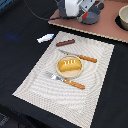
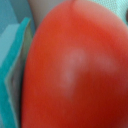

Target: Interact with the objects in diverse but meaningful ways.

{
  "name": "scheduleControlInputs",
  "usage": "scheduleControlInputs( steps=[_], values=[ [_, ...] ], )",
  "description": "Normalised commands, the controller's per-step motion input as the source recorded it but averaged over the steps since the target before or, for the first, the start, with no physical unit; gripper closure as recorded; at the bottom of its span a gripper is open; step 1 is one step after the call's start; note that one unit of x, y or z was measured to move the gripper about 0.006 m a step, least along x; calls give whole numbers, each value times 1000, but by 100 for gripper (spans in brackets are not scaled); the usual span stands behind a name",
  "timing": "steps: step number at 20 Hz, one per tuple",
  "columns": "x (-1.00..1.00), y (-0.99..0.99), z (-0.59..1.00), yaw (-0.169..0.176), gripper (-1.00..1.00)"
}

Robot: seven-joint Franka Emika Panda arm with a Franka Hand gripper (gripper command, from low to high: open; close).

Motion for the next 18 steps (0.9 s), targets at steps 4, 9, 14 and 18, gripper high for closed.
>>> scheduleControlInputs(
  steps=[4,9,14,18],
  values=[
    [557,698,418,0,100],
    [579,735,383,0,100],
    [603,725,273,0,100],
    [593,726,162,0,100]
  ],
)
